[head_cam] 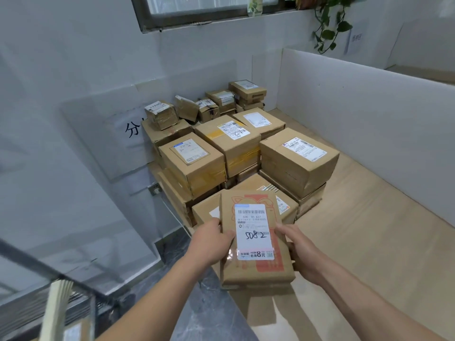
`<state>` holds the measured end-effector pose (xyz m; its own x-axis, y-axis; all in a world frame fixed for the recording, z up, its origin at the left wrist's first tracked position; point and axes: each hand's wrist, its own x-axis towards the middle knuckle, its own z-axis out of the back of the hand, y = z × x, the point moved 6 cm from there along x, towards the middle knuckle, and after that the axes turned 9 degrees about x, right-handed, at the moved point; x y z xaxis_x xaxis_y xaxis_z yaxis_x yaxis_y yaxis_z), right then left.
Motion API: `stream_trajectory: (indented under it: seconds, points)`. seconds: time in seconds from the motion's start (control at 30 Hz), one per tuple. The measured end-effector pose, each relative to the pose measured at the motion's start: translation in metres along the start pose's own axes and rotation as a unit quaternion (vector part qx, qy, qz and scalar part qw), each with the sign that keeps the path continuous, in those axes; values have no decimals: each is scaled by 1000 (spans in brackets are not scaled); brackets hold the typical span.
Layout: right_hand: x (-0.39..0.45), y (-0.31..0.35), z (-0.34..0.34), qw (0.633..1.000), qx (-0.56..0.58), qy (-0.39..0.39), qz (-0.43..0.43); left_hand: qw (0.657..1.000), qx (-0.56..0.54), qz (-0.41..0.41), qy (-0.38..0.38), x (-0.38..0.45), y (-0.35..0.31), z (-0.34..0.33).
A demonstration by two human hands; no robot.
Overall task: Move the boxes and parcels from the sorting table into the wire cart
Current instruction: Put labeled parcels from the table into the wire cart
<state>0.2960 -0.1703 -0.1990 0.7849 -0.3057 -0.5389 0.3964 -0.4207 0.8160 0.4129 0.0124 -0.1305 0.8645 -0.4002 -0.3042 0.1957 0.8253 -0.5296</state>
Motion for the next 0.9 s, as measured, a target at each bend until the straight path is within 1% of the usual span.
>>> stream_trajectory:
  seconds: [0.13, 0.27, 0.4, 0.5, 0.67, 0.8, 0.9]
  points:
    - [-11, 3, -12, 998, 50, 30, 28, 997, -50, 24, -46, -32, 7, 17]
    - [-20, 11, -32, 994, 49, 64, 71, 991, -96, 42, -89, -58, 19, 34]
    - [-30, 21, -56, 987, 78, 73, 118, 981, -148, 45, -115, -81, 32, 52]
    - [-39, 27, -81, 985, 24, 89, 143, 974, -179, 40, -131, -96, 49, 68]
    - [-62, 37, -140, 974, -63, 151, 155, 967, -190, 24, -170, -122, 93, 105]
    - [-75, 33, -201, 965, -82, 191, 158, 960, -186, 20, -209, -151, 139, 142]
    - [-76, 20, -252, 964, -76, 206, 152, 955, -177, 23, -239, -176, 181, 167]
